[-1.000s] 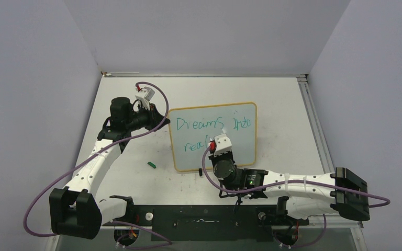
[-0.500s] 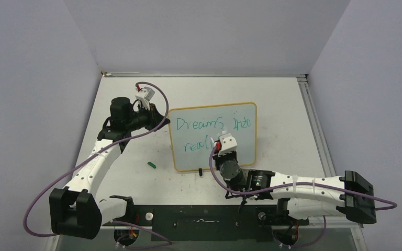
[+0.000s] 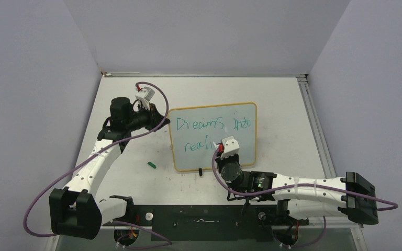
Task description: Write a sentence on the whiteboard
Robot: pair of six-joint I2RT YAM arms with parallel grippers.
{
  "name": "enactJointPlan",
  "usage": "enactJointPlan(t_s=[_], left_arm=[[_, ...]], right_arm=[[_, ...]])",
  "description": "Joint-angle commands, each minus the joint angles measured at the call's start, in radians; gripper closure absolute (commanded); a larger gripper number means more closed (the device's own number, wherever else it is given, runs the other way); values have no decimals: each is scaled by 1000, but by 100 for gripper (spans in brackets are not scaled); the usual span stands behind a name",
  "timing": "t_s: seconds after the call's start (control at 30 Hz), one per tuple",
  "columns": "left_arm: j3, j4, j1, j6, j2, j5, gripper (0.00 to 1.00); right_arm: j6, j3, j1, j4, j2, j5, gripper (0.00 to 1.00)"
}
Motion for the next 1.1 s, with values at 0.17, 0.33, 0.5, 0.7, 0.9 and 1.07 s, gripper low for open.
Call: enactJointPlan(t_s=[0.17, 0.33, 0.5, 0.7, 0.9, 1.07], left_arm=[[19, 30, -13, -14, -24, 29, 100], [19, 30, -13, -14, -23, 29, 100], [19, 30, -13, -14, -23, 31, 100], [19, 30, -13, -14, -23, 31, 100], [19, 31, -13, -15, -20, 30, 100], [19, 31, -13, -15, -18, 30, 100]], right_arm=[[21, -2, -27, 19, 39, -10, 95], [58, 6, -33, -26, 49, 17, 95], [101, 9, -33, -111, 21, 58, 95], [120, 6, -33, -151, -5, 78, 95], [72, 14, -29, -104, -16, 67, 95], [3, 25, -11, -24, -36, 53, 95]])
